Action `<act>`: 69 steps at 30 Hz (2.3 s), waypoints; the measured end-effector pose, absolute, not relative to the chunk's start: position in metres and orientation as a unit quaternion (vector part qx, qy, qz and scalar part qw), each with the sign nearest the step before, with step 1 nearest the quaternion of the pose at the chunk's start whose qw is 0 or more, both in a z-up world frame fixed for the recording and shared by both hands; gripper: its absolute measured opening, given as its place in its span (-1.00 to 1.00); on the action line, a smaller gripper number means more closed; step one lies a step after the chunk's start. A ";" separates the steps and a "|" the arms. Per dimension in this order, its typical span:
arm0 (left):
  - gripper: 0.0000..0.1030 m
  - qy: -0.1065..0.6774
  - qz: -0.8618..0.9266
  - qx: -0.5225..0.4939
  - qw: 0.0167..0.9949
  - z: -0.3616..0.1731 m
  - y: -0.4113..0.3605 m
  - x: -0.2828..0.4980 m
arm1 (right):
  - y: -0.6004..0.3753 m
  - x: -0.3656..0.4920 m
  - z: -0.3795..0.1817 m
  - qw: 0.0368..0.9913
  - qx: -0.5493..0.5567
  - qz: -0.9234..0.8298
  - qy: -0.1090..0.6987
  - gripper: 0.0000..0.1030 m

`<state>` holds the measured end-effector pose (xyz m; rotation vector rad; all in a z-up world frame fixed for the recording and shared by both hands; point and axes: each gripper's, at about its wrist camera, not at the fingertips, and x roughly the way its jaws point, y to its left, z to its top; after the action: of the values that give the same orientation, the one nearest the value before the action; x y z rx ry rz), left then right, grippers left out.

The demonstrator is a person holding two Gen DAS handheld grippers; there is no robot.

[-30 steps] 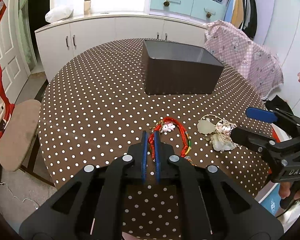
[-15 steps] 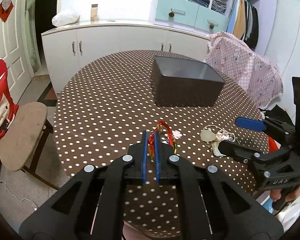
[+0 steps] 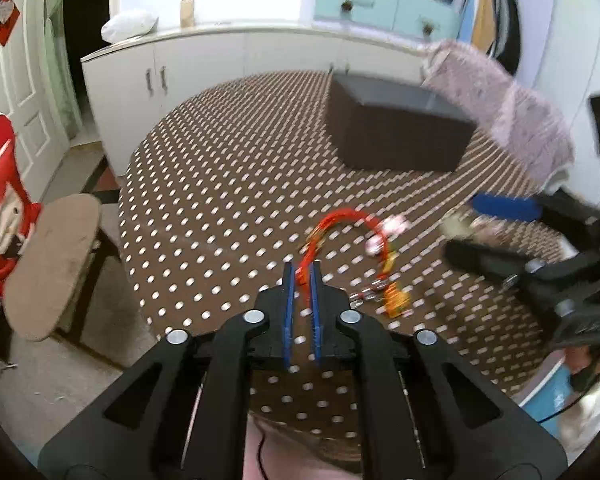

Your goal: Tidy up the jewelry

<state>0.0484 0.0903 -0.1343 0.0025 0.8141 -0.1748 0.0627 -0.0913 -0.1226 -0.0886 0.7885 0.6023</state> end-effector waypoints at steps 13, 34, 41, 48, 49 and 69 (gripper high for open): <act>-0.39 0.384 -0.102 0.057 0.916 -0.138 0.071 0.065 | -0.093 0.065 -0.125 0.880 -0.047 0.278 0.382 0.43; -0.90 0.354 -0.096 -0.026 0.930 -0.127 0.121 0.047 | -0.040 0.059 -0.128 0.863 -0.113 0.326 0.368 -0.23; -0.90 0.351 -0.100 -0.044 0.930 -0.131 0.128 0.051 | -0.023 0.073 -0.139 0.859 -0.135 0.312 0.383 -0.46; -0.90 0.347 -0.104 -0.057 0.930 -0.131 0.134 0.055 | -0.021 0.080 -0.146 0.863 -0.143 0.291 0.387 -0.63; -0.90 0.347 -0.104 -0.058 0.930 -0.131 0.134 0.056 | -0.022 0.080 -0.146 0.865 -0.142 0.288 0.386 -0.73; -0.90 0.315 -0.140 -0.040 0.938 -0.097 0.094 0.069 | -0.072 0.079 -0.102 0.893 -0.067 0.282 0.343 -0.79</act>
<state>0.0692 0.0940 -0.0972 -0.0820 0.6442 -0.2857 0.0790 -0.0724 -0.1015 -0.1395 0.7121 0.5846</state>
